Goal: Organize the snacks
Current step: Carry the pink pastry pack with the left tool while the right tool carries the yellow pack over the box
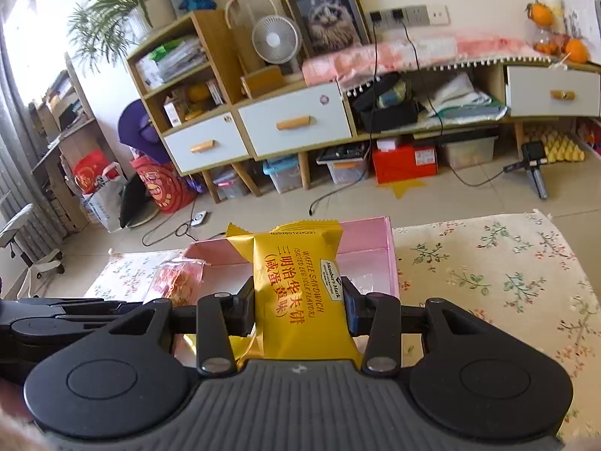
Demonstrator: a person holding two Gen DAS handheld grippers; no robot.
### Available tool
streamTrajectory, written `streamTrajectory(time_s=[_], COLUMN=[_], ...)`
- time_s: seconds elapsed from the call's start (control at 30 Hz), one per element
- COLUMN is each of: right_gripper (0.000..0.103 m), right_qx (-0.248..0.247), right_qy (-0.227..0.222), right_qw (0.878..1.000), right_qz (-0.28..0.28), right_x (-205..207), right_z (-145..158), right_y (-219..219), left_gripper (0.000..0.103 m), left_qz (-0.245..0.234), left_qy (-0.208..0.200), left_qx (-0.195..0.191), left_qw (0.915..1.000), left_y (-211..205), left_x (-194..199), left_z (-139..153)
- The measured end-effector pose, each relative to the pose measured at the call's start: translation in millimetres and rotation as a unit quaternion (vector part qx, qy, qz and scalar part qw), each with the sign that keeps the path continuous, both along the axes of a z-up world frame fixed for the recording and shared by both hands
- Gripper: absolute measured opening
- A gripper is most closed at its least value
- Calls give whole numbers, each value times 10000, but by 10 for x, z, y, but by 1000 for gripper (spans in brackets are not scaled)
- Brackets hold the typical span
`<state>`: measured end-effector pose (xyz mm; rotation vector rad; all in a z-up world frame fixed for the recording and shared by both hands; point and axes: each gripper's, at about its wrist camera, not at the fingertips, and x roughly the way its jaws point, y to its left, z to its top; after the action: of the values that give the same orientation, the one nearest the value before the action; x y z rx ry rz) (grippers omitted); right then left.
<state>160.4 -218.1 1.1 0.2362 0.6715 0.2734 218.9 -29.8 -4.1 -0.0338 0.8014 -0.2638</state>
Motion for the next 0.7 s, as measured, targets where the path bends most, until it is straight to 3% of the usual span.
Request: streamTrajectory(time_s=[0.27, 0.53, 0.6, 0.67, 0.7], right_gripper=[40, 40, 44, 62, 63], right_qx=[-194, -331, -273, -153, -109], right_qy=[332, 470, 460, 465, 462], right_qw=[9992, 9983, 9984, 9985, 9985], right_qz=[-50, -110, -179, -258, -282], right_x=[288, 404, 410, 400, 399], right_z=[-125, -204, -193, -175, -168], right_y=[127, 152, 139, 113, 106], left_gripper=[30, 31, 38, 46, 52], left_qz=[167, 155, 98, 104, 102], left_qy=[162, 56, 28, -7, -30], left_qx=[128, 98, 73, 71, 73], left_qw=[9996, 9998, 9999, 9999, 9999], left_y=[-36, -21, -19, -18, -15], left_x=[309, 450, 467, 468, 458], left_z=[-225, -301, -307, -306, -303])
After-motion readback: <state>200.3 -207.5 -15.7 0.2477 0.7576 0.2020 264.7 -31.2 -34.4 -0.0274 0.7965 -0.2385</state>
